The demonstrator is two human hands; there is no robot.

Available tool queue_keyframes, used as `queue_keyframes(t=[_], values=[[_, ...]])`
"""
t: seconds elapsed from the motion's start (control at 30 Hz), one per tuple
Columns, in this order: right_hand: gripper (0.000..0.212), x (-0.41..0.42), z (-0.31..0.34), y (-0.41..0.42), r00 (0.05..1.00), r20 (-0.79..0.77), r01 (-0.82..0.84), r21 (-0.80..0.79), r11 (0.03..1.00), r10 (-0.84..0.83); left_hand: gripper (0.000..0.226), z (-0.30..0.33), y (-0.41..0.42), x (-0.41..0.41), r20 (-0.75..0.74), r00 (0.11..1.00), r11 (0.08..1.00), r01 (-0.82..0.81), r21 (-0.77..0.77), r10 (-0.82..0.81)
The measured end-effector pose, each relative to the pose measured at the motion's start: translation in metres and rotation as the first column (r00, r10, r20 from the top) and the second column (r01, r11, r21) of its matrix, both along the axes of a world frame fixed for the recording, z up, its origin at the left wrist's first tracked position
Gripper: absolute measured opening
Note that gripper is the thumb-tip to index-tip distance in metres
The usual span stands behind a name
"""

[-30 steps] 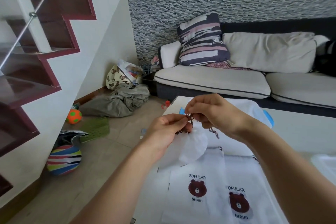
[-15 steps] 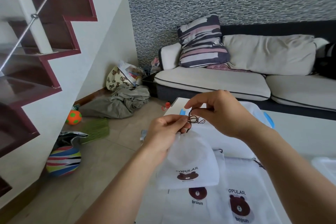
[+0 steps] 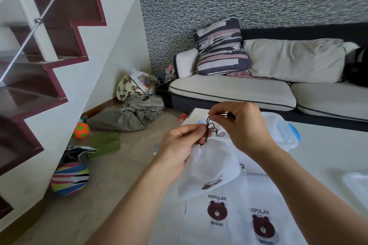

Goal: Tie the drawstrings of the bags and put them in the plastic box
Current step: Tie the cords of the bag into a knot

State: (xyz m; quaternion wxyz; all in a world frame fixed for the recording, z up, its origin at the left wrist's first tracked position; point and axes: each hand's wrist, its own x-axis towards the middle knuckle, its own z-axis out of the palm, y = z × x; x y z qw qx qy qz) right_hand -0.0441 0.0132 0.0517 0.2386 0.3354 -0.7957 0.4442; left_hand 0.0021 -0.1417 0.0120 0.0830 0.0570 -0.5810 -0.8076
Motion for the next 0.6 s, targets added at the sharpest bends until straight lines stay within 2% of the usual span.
queue_keyframes(t=[0.13, 0.23, 0.33, 0.4, 0.47, 0.6], values=[[0.026, -0.0004, 0.0003, -0.0015, 1.0, -0.008, 0.016, -0.003, 1.0, -0.016, 0.011, 0.0026, 0.0034, 0.0024, -0.02, 0.999, 1.0, 0.026, 0.016, -0.026], [0.027, 0.0034, 0.0027, -0.0046, 1.0, -0.017, -0.007, 0.024, 1.0, 0.007, 0.011, 0.0018, 0.0057, 0.0017, -0.051, 0.998, 0.993, 0.015, -0.114, -0.021], [0.024, 0.0054, 0.0041, -0.0067, 0.992, 0.09, -0.086, 0.003, 0.996, 0.085, 0.005, 0.0008, 0.0097, 0.0024, -0.079, 0.997, 0.975, -0.006, -0.222, -0.012], [0.016, 0.0052, 0.0042, -0.0082, 0.969, 0.195, -0.151, -0.03, 0.988, 0.154, 0.009, 0.0011, 0.0108, 0.0035, -0.088, 0.996, 0.968, -0.021, -0.25, -0.001], [0.008, 0.0039, 0.0039, -0.0083, 0.953, 0.25, -0.168, -0.042, 0.985, 0.173, 0.015, 0.002, 0.0093, 0.0033, -0.074, 0.997, 0.973, -0.053, -0.224, 0.037], [0.011, 0.0007, 0.007, -0.003, 0.961, 0.255, -0.078, -0.115, 0.99, 0.105, 0.015, 0.0055, 0.0019, 0.0004, 0.009, 0.993, 0.993, -0.116, 0.005, 0.116]])
